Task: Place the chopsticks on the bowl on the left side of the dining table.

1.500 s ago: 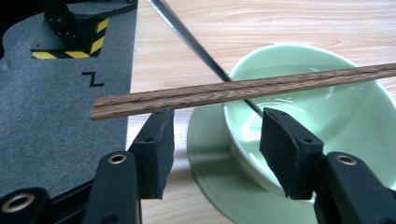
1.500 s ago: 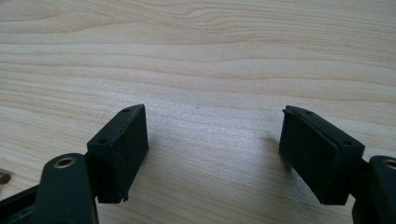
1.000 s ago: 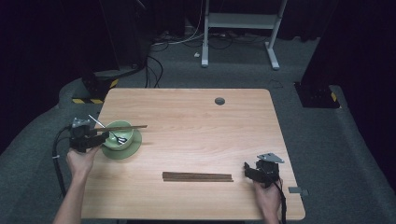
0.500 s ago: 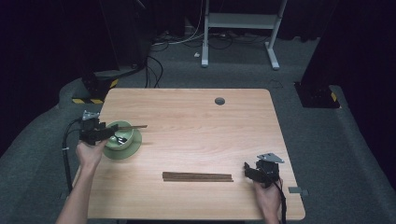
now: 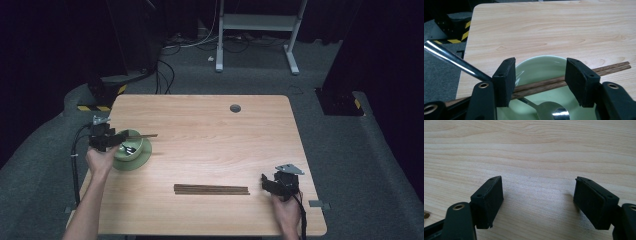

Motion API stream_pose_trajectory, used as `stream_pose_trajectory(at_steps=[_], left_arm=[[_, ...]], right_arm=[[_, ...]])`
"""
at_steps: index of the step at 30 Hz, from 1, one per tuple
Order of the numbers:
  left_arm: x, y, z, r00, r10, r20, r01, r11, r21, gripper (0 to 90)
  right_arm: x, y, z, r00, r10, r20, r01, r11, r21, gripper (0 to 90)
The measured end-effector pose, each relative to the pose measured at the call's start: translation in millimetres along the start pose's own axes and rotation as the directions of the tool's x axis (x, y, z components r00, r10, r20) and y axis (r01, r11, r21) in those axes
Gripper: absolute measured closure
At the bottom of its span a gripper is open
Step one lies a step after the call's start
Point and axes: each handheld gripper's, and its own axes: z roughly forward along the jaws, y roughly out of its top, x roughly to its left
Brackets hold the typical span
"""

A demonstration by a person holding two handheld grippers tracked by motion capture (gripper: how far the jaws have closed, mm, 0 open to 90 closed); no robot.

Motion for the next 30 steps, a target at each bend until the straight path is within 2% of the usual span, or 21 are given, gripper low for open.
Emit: stream_pose_trajectory(at_steps=[6, 9, 30], left_arm=[[-1.1, -1.6, 6.4, 0.9998, 0.013, -0.011, -0.013, 0.9998, 0.018, 41.9], [-0.3, -3.8, 8.2, 0.9992, 0.034, -0.022, -0.033, 0.9988, 0.035, 41.9], [2.2, -5.0, 13.0, 0.9994, 0.021, -0.026, -0.021, 0.9994, 0.027, 42.0]], right_arm=[[0.0, 0.0, 0.0, 1.0000, 0.000, 0.000, 0.000, 1.000, 0.000, 23.2], [0.0, 0.0, 0.0, 1.0000, 0.000, 0.000, 0.000, 1.000, 0.000, 23.2], [0.0, 0.0, 0.0, 1.0000, 0.000, 0.000, 0.000, 1.000, 0.000, 23.3]])
